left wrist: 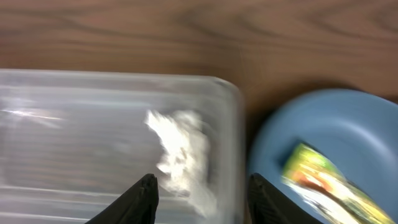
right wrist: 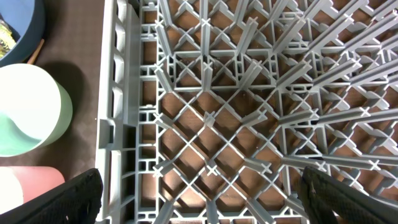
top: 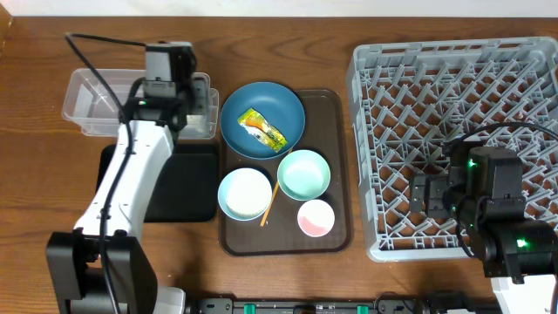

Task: Sort waste into correct bins and load items into the dishwasher rack
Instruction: 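Carry the tissue left and drop it into the clear plastic bin, then grasp the yellow-green snack wrapper on the blue plate with the left gripper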

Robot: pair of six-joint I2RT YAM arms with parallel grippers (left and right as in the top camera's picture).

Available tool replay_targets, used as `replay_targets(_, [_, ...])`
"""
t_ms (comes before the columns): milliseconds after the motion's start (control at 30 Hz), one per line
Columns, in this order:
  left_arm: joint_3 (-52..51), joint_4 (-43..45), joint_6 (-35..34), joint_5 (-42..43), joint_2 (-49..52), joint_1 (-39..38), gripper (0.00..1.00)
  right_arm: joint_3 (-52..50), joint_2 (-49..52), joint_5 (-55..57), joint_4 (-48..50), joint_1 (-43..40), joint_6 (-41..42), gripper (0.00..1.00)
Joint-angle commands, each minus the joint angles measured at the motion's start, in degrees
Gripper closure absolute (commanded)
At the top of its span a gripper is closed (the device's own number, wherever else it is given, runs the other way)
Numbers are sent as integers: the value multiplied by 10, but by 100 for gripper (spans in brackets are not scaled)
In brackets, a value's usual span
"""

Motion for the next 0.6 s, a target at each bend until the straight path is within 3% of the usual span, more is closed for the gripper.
replay_targets(0, [2,-23,-56,94,6,-40,51,10,3,-2,-1,0,5,1])
replay_targets(400, [2,-45,-266,94,124,-140,42,10,3,-2,-1,0,6,1])
replay_targets(567, [2,-17,-301,94,157,-141,39,10,3,-2,-1,0,6,1])
